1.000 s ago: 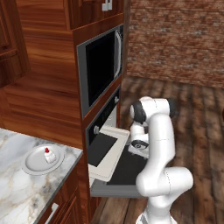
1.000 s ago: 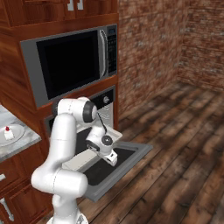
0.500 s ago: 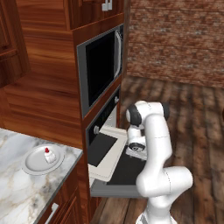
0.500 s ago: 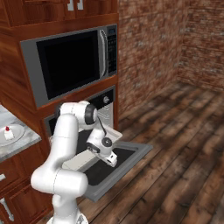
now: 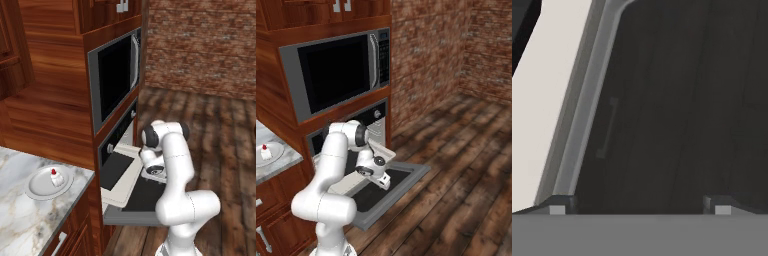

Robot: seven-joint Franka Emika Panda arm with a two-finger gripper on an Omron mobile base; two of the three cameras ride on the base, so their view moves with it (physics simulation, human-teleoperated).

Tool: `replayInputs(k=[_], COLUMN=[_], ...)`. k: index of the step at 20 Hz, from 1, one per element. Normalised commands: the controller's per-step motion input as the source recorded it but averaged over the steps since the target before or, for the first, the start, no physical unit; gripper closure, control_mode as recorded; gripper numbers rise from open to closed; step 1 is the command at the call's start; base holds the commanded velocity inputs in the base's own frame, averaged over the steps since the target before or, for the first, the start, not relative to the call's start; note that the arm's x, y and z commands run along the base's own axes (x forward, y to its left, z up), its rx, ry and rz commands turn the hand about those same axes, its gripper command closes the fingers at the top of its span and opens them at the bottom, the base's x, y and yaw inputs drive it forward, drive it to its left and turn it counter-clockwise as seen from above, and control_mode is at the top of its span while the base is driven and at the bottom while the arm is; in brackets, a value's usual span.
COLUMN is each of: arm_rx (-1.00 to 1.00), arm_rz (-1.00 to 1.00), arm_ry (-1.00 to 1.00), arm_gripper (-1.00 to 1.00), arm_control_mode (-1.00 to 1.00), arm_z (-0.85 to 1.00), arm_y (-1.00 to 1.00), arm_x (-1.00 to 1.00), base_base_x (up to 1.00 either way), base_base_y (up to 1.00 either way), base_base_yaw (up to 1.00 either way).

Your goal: Take the baked cake out of the oven and place it on the plate for cooling. Then close the oven door.

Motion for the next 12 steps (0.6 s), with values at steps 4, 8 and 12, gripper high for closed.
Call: replayInputs(k=[4, 8, 12], arm_rx=[0.00, 0.00, 0.00], arm_rz=[0.02, 0.02, 0.02], arm_ry=[0.09, 0.07, 0.05], arm_gripper=[-1.00, -1.00, -1.00], arm_control_mode=[-1.00, -1.00, -1.00], arm_z=[-0.26, -0.28, -0.27], arm_y=[0.03, 0.11, 0.14], arm_x=[0.48, 0.42, 0.33], base_base_x=[0.00, 0.00, 0.00], base_base_y=[0.00, 0.00, 0.00], base_base_yaw=[0.00, 0.00, 0.00])
